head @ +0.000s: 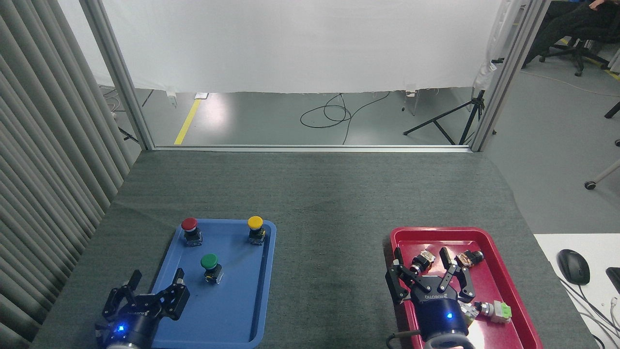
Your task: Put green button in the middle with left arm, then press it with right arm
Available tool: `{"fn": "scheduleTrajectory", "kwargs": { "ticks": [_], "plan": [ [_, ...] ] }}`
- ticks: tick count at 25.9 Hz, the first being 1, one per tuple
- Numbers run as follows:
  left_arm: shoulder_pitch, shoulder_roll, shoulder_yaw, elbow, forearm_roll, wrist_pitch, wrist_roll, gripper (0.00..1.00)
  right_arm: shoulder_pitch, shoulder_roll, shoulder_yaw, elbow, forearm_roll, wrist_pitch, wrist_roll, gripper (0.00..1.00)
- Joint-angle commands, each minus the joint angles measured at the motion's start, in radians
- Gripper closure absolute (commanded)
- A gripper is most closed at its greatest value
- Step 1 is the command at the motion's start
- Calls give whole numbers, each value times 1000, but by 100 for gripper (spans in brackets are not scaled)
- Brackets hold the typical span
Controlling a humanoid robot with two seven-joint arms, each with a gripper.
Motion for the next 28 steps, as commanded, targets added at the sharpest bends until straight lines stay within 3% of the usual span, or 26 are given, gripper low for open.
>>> {"fn": "scheduleTrajectory", "kwargs": {
  "ticks": [1,10,28],
  "plan": [
    [0,0,0,-1,12,-15,-1,1,8,-1,19,1,1,11,-5,0],
    [6,-3,-18,-10,7,-47,15,1,55,13,-56,-20,38,25,-8,0],
    [-6,5,-17,-12,7,-68,2,1,81,50,-58,-29,42,2,-1,0]
  ]
}}
